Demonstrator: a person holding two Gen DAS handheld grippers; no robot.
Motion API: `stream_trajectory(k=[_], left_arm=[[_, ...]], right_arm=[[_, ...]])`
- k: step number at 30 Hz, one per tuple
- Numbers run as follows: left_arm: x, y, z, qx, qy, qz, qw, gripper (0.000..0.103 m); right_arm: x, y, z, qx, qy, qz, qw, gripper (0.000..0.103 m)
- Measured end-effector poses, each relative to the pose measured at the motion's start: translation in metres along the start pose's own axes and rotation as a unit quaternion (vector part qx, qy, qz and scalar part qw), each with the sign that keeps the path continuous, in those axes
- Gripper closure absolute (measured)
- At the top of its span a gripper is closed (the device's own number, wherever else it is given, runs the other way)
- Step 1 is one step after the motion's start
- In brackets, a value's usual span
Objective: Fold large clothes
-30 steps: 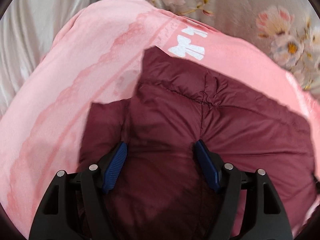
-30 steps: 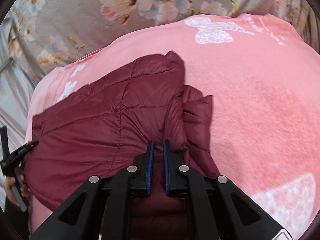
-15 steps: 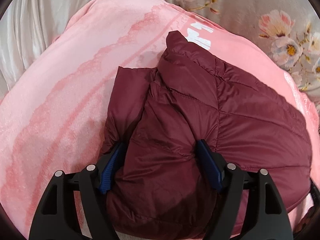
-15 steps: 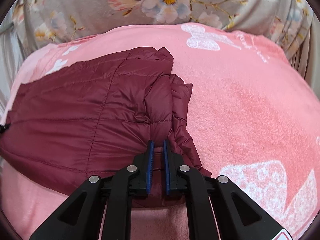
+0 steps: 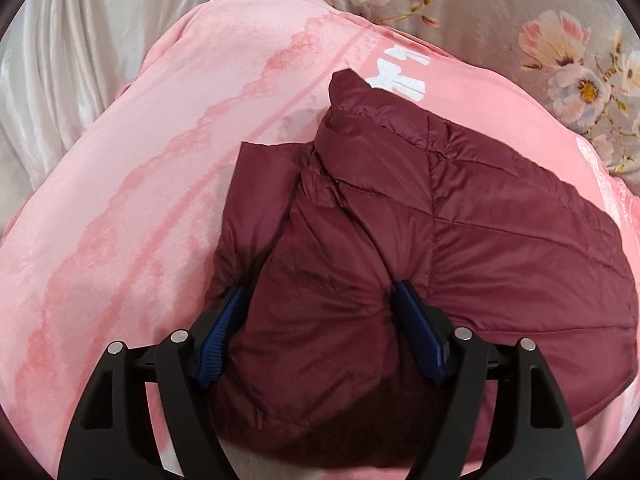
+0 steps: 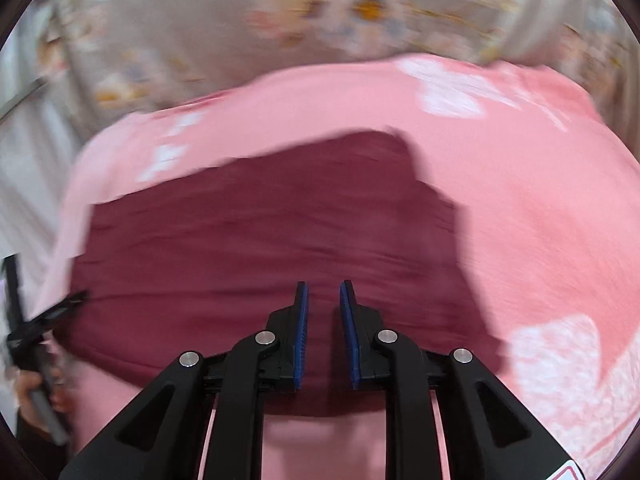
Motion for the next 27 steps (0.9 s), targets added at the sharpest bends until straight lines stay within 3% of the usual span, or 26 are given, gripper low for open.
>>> stream_trajectory(k=[2, 7, 13, 18, 22, 24, 26, 27], left_arm=[[-0.004, 0.013, -0.007, 0.008, -0.004, -0.006, 0.9999, 0.030], [0.001, 0.032, -0.005, 0.011, 0.001, 0.002, 0.9999, 0.030], [0.007, 0.041, 0.025, 0.017, 0.063, 0.023, 0.9976, 0.019], [0.016, 0.040, 0.057, 0.016, 0.161, 0.037, 0.9862, 0.018], [0.028, 0.017, 0.058, 0.035, 0.187, 0.063, 0.9796, 0.015], [0.024, 0.015, 0.052, 0.028, 0.175, 0.050, 0.9829, 0.014], [0.021, 0.011, 0.041, 0.038, 0.174, 0.049, 0.9829, 0.021], [0.018, 0.010, 0.037, 0.050, 0.177, 0.049, 0.9818, 0.043]], right_arm=[[-0.002, -0.011, 0.043, -0.045, 0.018, 0.007, 0.999, 0.085], [0.023, -0.050, 0.109, -0.088, 0.052, 0.049, 0.994, 0.085], [0.048, -0.068, 0.124, -0.067, 0.068, 0.067, 0.993, 0.084], [0.056, -0.073, 0.122, -0.061, 0.067, 0.068, 0.994, 0.085], [0.060, -0.073, 0.123, -0.053, 0.078, 0.063, 0.994, 0.085], [0.060, -0.075, 0.124, -0.051, 0.078, 0.064, 0.994, 0.085], [0.061, -0.076, 0.125, -0.059, 0.076, 0.065, 0.993, 0.085], [0.061, -0.076, 0.125, -0.059, 0.077, 0.064, 0.993, 0.085]])
Point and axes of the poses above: each gripper's, at about its wrist camera, not at the fingertips, and y roughly against the way its jaws point, z to its left, x to its underside, the point moved 5 cm from there along -y, roughly the way its jaws point, and after that the axes turned 15 degrees about -z, right-handed, at the moved point
